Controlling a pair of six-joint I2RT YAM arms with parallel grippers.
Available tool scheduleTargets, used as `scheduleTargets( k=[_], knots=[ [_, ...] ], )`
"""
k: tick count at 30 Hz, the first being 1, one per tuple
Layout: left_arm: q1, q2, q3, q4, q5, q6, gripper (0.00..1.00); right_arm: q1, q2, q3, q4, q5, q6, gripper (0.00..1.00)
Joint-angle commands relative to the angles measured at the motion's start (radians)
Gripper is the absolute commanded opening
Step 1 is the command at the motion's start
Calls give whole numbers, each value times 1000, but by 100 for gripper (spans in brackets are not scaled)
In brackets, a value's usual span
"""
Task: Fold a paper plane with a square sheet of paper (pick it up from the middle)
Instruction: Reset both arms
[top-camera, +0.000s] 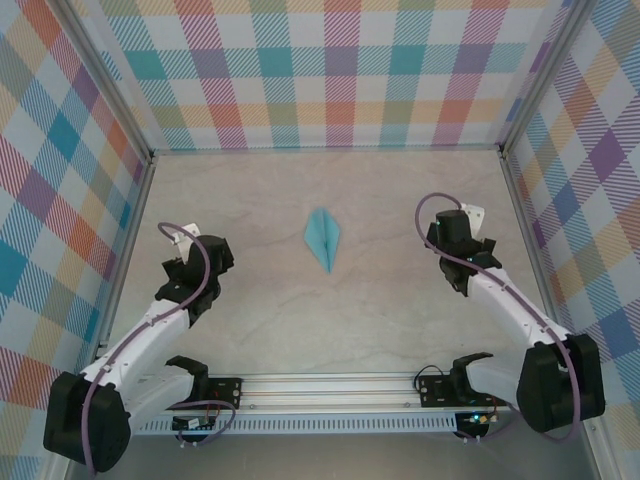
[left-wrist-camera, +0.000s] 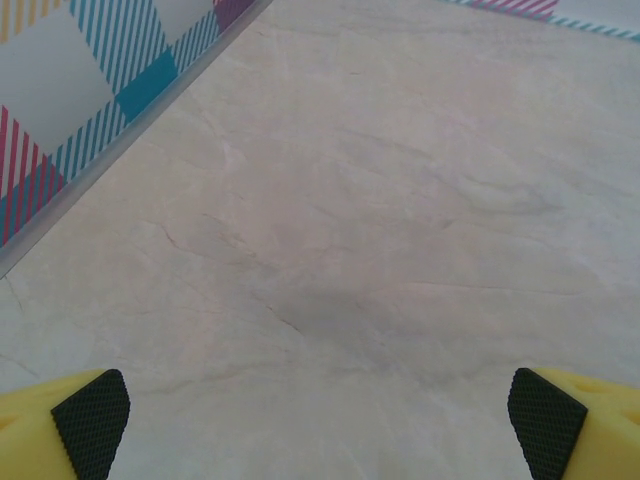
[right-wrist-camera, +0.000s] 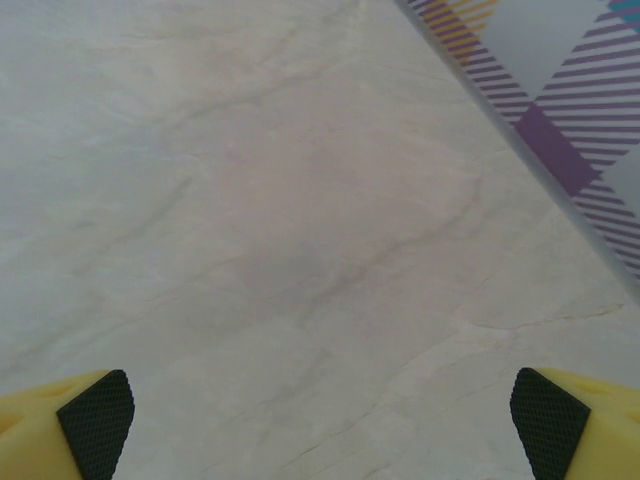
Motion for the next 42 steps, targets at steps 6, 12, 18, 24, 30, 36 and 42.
scheduleTargets(
  k=[6, 12, 18, 24, 30, 36, 42],
  knots=[
    [133, 45, -158, 449, 275, 283, 100, -53, 130, -138, 459, -73, -198, 100],
    [193, 140, -218, 705, 453, 312, 100, -67, 194, -201, 683, -259, -310, 100],
    [229, 339, -204, 898, 547, 323, 100, -100, 196, -247, 806, -412, -334, 100],
    [242, 459, -200, 1028, 597, 315, 100, -143, 240, -261, 914, -481, -324, 100],
    [241, 547, -173, 1055, 599, 314, 100, -173, 317, -231, 927, -531, -314, 100],
    [241, 594, -134, 1020, 570, 302, 100, -198, 360, -261, 1015, -574, -297, 100],
    [227, 595, -112, 979, 526, 311, 100, -200, 363, -261, 1015, -578, -297, 100]
  ],
)
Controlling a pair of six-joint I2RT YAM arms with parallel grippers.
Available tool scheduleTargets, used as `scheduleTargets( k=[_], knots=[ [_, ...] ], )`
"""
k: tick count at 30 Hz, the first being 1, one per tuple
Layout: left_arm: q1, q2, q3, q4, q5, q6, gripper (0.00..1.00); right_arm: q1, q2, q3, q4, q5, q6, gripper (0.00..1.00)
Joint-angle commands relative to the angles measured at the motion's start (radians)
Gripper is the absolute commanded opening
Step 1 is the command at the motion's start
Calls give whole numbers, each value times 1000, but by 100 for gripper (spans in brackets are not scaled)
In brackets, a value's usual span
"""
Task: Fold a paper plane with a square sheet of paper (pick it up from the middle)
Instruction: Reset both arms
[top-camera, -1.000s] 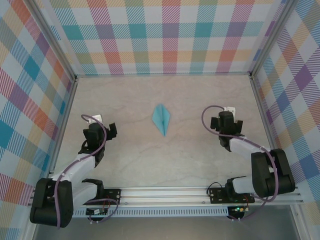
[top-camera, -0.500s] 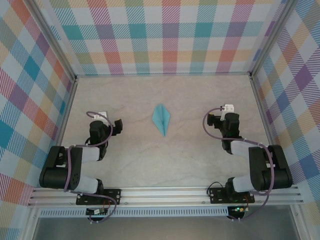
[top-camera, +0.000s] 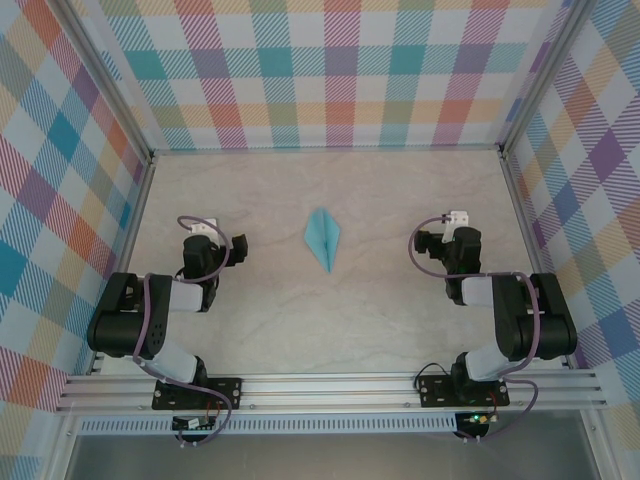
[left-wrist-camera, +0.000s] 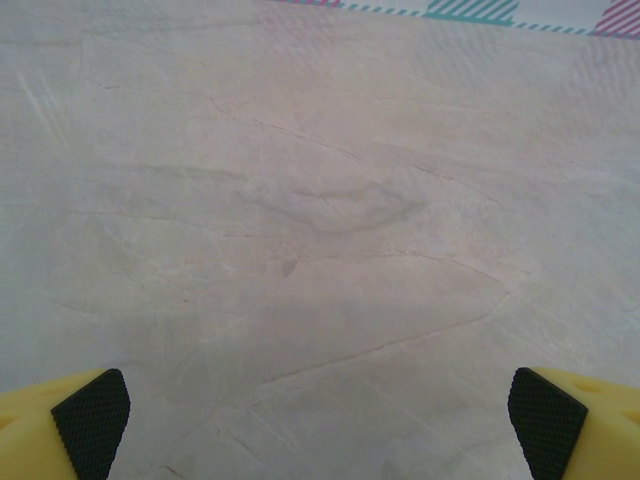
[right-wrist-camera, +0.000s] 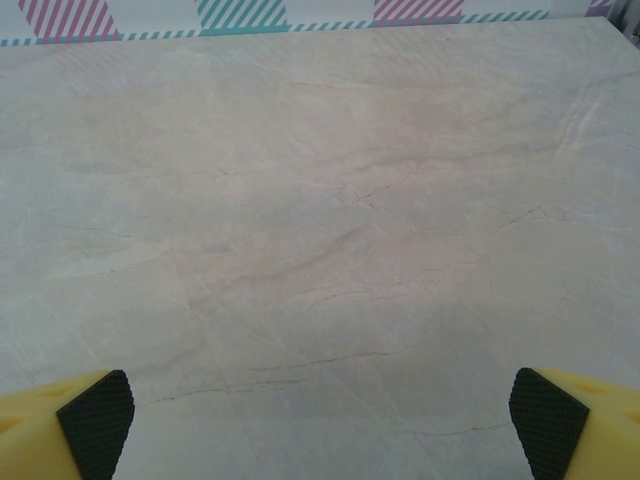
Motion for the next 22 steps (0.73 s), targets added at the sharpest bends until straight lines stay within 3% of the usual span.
scheduleTargets(
  k=[1, 4, 22],
  knots=[
    [-3, 7, 21, -4, -38, 12, 100, -9, 7, -5, 55, -30, 8, 100],
    [-8, 6, 39, -36, 16, 39, 100, -12, 8, -5, 53, -33, 9, 100],
    [-5, 10, 40, -35, 11, 37, 100, -13, 8, -5, 53, -37, 9, 100]
  ],
)
